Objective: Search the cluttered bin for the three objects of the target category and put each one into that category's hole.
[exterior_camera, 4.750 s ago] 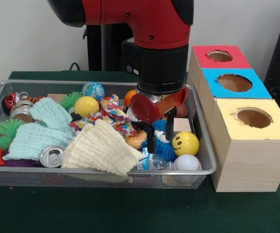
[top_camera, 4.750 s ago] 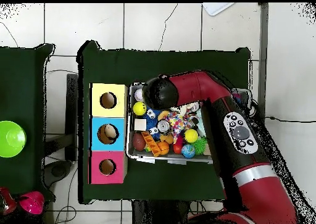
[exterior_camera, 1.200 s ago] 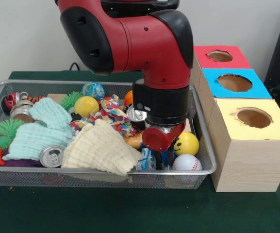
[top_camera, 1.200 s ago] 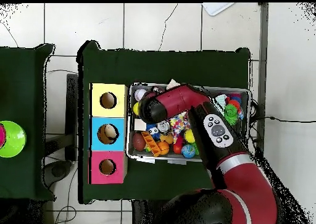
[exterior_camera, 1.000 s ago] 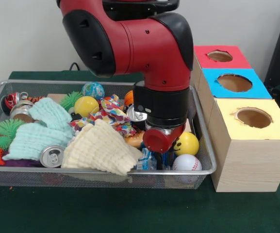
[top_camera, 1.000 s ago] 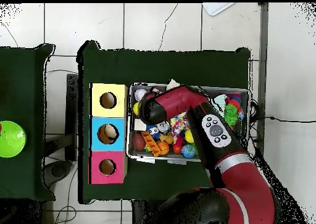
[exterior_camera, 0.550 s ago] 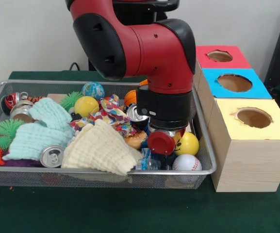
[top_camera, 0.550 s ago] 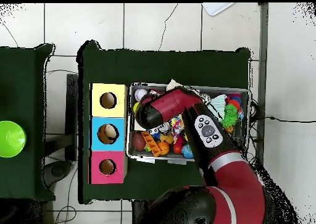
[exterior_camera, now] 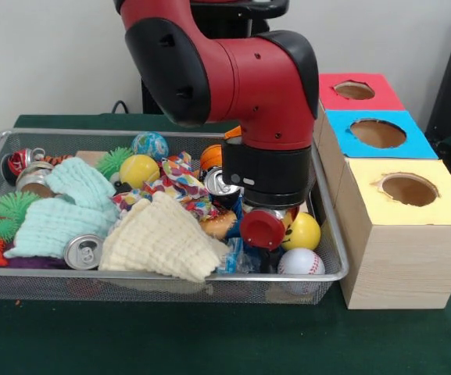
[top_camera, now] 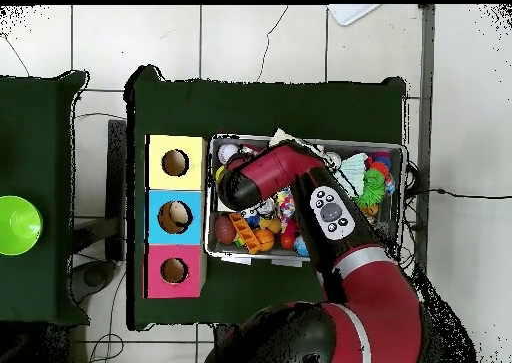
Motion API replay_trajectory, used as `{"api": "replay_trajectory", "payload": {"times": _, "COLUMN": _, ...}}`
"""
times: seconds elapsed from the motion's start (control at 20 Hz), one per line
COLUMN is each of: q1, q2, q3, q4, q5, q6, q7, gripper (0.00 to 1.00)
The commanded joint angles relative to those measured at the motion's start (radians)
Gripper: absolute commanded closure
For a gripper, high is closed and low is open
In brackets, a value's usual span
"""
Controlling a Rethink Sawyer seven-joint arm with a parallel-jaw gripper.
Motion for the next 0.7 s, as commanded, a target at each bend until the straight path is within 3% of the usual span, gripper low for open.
{"api": "replay_trajectory", "payload": {"times": 0.05, "q1": -0.018, "q2": -0.005, "q3": -0.025, "q4": 0.03, "q5": -0.001, "q6": 0.033, "q7": -0.008, "gripper": 1.0}}
{"api": "replay_trajectory", "payload": {"times": 0.2, "q1": -0.048, "q2": -0.034, "q3": 0.007, "q4": 0.063, "q5": 0.039, "q6": 0.065, "q7": -0.043, "gripper": 1.0}}
{"api": "replay_trajectory", "payload": {"times": 0.4, "q1": -0.139, "q2": -0.061, "q3": 0.091, "q4": 0.119, "q5": 0.131, "q6": 0.118, "q7": -0.129, "gripper": 1.0}}
{"api": "replay_trajectory", "payload": {"times": 0.7, "q1": -0.319, "q2": -0.019, "q3": 0.255, "q4": 0.197, "q5": 0.265, "q6": 0.182, "q7": -0.243, "gripper": 1.0}}
